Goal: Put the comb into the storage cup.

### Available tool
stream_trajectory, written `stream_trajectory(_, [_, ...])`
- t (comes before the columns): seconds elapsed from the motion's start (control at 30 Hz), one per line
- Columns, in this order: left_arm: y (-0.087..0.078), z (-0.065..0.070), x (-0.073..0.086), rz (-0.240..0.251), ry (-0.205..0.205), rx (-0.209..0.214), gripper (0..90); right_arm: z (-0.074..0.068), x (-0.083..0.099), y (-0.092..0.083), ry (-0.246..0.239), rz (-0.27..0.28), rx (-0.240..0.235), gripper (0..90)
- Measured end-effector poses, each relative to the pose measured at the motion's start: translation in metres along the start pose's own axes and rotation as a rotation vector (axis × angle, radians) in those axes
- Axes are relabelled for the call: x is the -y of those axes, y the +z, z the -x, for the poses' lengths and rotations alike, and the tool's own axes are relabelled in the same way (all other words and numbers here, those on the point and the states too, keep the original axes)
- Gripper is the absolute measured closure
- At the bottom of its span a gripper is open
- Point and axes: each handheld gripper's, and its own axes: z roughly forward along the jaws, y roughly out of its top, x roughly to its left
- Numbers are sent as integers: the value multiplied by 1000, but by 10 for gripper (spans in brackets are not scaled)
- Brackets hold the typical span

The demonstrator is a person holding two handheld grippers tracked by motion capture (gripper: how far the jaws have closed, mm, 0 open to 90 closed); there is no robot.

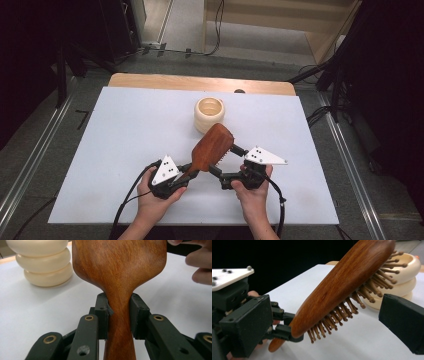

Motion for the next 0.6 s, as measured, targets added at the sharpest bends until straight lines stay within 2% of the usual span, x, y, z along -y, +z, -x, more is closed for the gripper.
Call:
stream_trajectory(0.1, [2, 4, 0, 4, 9, 1, 719, 0, 3, 3, 25, -1, 6, 0])
stream_trajectory(0.13, [2, 5, 0, 0, 14, 1, 719, 2, 4, 5, 53, -6, -2, 0])
stream_trajectory(0.17, [3, 6, 1, 1, 16, 3, 719, 2, 4, 5, 53, -6, -2, 0])
stream_trajectory(0.3, [6, 9, 2, 8, 21, 9, 720, 1, 5, 8, 112, -6, -15, 0])
stream_trajectory(0.37, [6, 10, 3, 11, 22, 6, 720, 1, 5, 9, 124, 0, -7, 21])
stream_trajectory(0.4, [6, 10, 3, 13, 25, 4, 719, 1, 5, 8, 160, 4, 3, 46])
stream_trajectory(0.47, [6, 11, 3, 17, 27, 6, 719, 2, 5, 9, 170, 3, -5, 59])
stream_trajectory(0.53, [6, 12, 3, 20, 34, 5, 720, 3, 4, 8, 204, 6, 14, 113])
stream_trajectory(0.6, [7, 15, 3, 22, 40, 7, 720, 4, 4, 9, 220, 5, 14, 134])
